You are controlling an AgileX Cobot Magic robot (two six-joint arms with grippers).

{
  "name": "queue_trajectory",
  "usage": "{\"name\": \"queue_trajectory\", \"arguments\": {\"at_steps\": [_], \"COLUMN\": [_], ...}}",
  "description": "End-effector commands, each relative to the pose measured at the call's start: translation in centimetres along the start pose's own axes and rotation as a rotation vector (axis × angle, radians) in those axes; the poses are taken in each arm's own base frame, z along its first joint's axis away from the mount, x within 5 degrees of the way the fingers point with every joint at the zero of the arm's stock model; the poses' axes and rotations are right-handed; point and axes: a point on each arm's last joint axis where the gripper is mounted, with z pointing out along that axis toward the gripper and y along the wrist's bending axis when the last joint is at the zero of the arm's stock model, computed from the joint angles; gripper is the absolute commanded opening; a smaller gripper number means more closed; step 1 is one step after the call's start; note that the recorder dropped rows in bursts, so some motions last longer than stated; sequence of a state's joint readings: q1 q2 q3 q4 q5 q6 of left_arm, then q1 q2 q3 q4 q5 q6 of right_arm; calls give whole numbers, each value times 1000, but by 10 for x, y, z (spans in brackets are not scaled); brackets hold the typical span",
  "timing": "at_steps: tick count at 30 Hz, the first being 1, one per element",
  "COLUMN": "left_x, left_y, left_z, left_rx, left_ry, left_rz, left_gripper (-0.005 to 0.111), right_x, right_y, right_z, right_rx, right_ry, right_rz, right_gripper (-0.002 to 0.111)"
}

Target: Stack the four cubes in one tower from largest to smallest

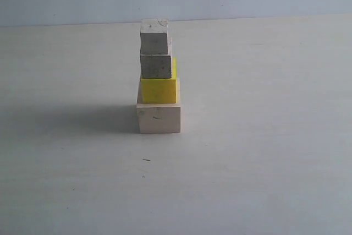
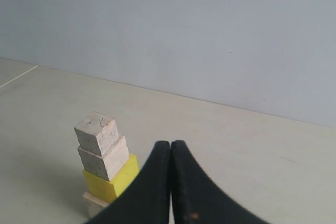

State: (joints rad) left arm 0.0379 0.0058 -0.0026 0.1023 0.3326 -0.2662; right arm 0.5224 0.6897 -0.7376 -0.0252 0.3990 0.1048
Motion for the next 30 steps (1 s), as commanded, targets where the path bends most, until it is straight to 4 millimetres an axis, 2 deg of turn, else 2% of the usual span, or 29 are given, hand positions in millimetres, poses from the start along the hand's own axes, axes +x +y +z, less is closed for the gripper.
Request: {"name": "queue_trajectory", "arguments": {"at_steps": [1,30], "left_x": [3,4], "left_y": [0,-3], "left_z": [0,0], "left_rx": [-1,48], "left_ry": [29,34], "left_rz": [-8,-3], "left_gripper": [0,0], "right_x": [0,0], "right_y": [0,0], "right_z": [-1,-1], "right_rx": [0,0], "right_ry": [-5,-5], "right_rz": [-3,-3], "right_gripper": [0,0]}}
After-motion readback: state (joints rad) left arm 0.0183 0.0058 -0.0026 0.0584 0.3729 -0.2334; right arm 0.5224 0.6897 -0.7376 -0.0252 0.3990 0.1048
